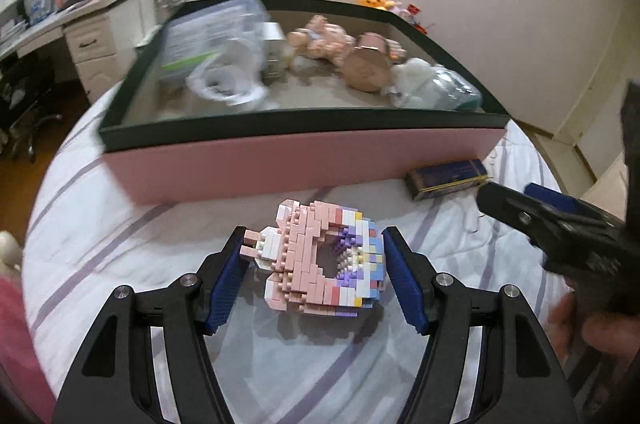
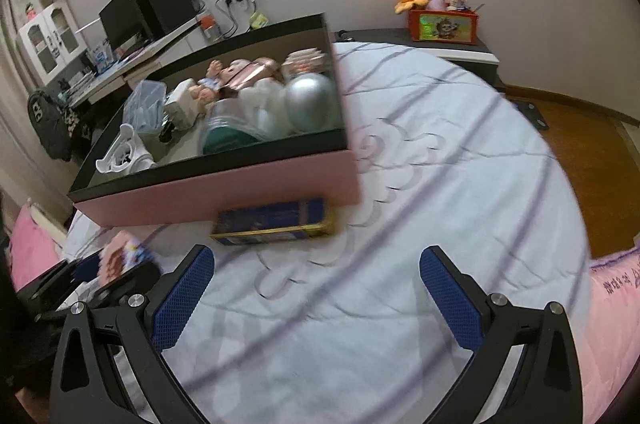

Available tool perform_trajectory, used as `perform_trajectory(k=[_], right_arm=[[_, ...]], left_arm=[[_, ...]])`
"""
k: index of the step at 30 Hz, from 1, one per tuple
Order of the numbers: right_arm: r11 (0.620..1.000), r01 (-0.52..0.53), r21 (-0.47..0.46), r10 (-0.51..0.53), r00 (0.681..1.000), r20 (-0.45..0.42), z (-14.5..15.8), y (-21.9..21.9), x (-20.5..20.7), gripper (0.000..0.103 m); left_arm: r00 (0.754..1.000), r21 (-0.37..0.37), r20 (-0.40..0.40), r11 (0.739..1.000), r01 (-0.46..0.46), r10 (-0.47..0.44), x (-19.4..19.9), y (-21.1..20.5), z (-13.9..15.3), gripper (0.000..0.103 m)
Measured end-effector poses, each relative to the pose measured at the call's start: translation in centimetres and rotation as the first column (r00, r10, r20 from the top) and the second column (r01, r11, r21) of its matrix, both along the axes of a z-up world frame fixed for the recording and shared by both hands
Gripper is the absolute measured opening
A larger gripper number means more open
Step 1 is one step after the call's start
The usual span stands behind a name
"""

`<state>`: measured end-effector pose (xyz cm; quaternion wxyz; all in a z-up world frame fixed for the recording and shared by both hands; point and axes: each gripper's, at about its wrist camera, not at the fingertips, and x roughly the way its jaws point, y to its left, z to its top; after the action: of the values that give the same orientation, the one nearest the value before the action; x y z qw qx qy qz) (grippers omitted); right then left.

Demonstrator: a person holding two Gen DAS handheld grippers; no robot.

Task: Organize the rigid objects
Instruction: 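Grasp the pink block toy with the left tool while the right tool grasps the blue tin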

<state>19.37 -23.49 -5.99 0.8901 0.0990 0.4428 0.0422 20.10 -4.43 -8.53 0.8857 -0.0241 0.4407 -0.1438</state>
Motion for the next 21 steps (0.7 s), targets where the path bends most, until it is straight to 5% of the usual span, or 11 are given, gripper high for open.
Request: perform_trajectory(k=[10, 14, 21], right_arm=[[0.991, -0.018, -0.134, 0.013, 0.999, -0.033, -2.0, 4.1, 2.9, 0.103], [0.982, -0.016, -0.186, 0.013, 1.000, -0.019, -1.7, 4.6, 2.3, 0.083], [0.991, -0.052, -0.120, 0.051, 0.999, -0.009, -0.5, 4.2, -0.2, 0.083]], left_arm=[[0.998, -0.022, 0.007, 0.998, -0.057, 0.057, -0.6, 3.4, 0.1, 0.068], [0.999, -0.036, 0.011, 0.998, -0.050, 0.051, -1.0, 3.5, 0.2, 0.068], [0.998, -0.052, 0.030, 0.997, -0.050, 0.051, -1.7, 4.3, 1.1, 0.068]])
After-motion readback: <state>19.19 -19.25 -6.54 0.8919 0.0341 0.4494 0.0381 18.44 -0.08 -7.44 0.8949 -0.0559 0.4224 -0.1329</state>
